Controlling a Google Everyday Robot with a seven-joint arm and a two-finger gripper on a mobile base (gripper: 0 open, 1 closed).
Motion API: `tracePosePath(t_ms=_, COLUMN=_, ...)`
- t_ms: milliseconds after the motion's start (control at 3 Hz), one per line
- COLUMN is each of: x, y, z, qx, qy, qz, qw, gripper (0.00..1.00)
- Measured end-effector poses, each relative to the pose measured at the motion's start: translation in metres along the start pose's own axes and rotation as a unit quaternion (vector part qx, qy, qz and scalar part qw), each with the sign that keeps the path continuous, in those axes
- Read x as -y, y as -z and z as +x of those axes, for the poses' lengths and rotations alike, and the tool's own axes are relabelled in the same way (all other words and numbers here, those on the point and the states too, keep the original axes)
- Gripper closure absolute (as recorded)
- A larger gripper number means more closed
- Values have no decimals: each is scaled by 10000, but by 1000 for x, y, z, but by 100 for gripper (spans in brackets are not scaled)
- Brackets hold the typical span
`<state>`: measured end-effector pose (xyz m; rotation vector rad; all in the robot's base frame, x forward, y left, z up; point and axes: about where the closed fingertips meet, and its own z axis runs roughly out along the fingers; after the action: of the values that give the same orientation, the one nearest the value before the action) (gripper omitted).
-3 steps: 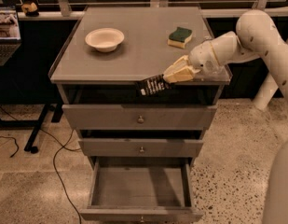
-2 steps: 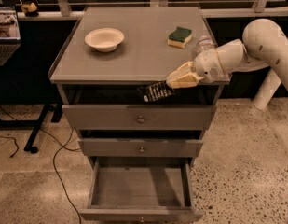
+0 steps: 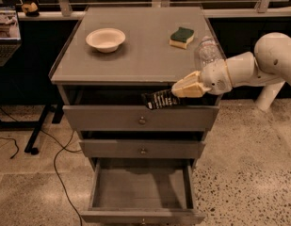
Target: Place rxbar chocolate into bottom drawer
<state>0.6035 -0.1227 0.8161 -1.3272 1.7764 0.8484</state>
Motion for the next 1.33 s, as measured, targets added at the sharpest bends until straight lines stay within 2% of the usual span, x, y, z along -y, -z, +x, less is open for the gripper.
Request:
tracePosePath(t_ms=667, x=-20, y=5, z=9, qx=100, qy=-218, qz=425, qw=9988, gripper=100)
tracePosePath(t_ms=1000, x=-21, y=5, z=9, qx=100, qy=-213, qz=420, qw=9988, gripper=100)
tracePosePath(t_ms=1333, x=-47, y=3, z=13, qx=138, qy=-126, qz=427, qw=9989, gripper=100)
